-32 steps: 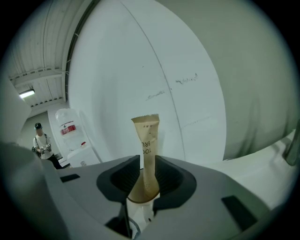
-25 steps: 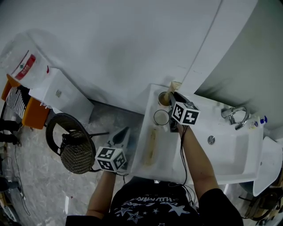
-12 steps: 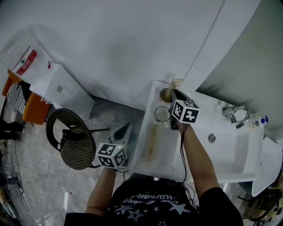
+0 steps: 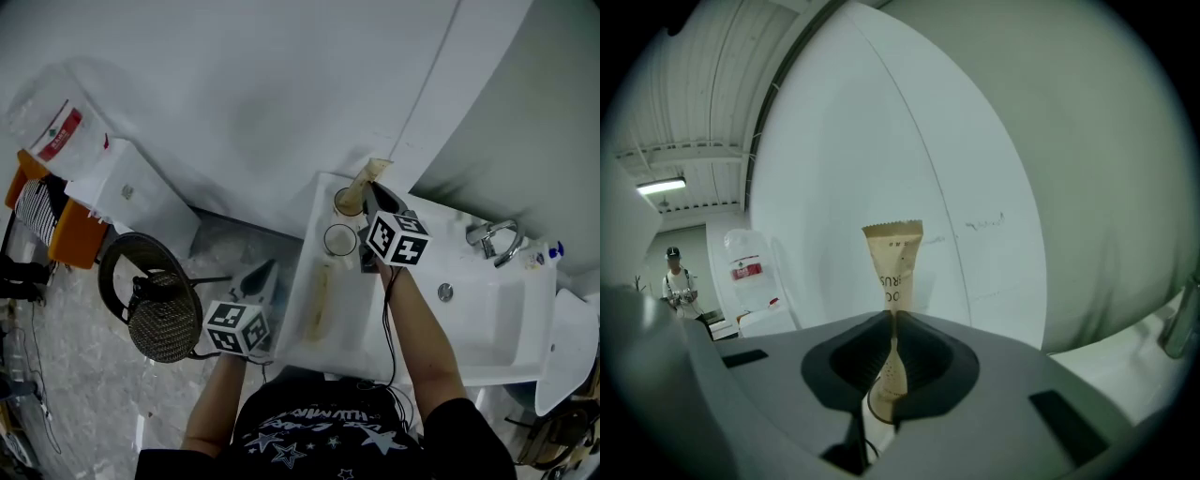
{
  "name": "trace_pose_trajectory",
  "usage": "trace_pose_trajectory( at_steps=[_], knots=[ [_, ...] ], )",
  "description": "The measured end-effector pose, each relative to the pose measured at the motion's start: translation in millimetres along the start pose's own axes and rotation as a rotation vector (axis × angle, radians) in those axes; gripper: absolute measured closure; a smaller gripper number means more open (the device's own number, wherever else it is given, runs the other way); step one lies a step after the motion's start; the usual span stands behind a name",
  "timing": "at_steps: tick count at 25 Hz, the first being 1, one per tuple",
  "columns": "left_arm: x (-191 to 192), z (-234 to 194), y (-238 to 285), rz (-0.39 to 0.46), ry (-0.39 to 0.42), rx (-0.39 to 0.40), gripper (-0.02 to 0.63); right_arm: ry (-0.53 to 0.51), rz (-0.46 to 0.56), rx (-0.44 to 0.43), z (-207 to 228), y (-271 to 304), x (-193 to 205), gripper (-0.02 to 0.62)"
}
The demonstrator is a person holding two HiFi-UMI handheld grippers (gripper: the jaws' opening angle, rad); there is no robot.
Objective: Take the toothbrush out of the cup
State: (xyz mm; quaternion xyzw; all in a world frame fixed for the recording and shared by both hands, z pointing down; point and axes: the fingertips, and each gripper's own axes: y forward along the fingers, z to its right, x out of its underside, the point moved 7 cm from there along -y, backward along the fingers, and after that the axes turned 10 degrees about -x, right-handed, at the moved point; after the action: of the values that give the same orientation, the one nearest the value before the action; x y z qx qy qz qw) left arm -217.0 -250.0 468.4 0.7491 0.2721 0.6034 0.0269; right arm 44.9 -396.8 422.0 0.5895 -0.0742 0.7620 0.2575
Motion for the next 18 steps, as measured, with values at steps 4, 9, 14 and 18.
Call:
trace_pose_trajectory(
  at_steps=[4,9,14,18],
  knots=[
    [-5.0,6.6,-3.4,0.018,0.008,0.007,0.578,-0.016,0.05,-0.021,-9.0,-15.8,-20.6,0.565],
    [-7.1,20.2,-11.1,0.034,0.021,0.013,0.578,-0.006,0.097,-0.077,-22.5,-38.9,-39.3,0.565],
    [0.5,38.0,-21.9,0.042,0.014,-0.002,0.578,0.01,0.091,-0.146,-32.8,-63.6,-38.9,0.565],
    [10.6,56.3,-35.5,0.039,0.013,-0.022,0.578,0.055,0.078,-0.197,-37.9,-87.2,-30.6,0.565]
  ],
)
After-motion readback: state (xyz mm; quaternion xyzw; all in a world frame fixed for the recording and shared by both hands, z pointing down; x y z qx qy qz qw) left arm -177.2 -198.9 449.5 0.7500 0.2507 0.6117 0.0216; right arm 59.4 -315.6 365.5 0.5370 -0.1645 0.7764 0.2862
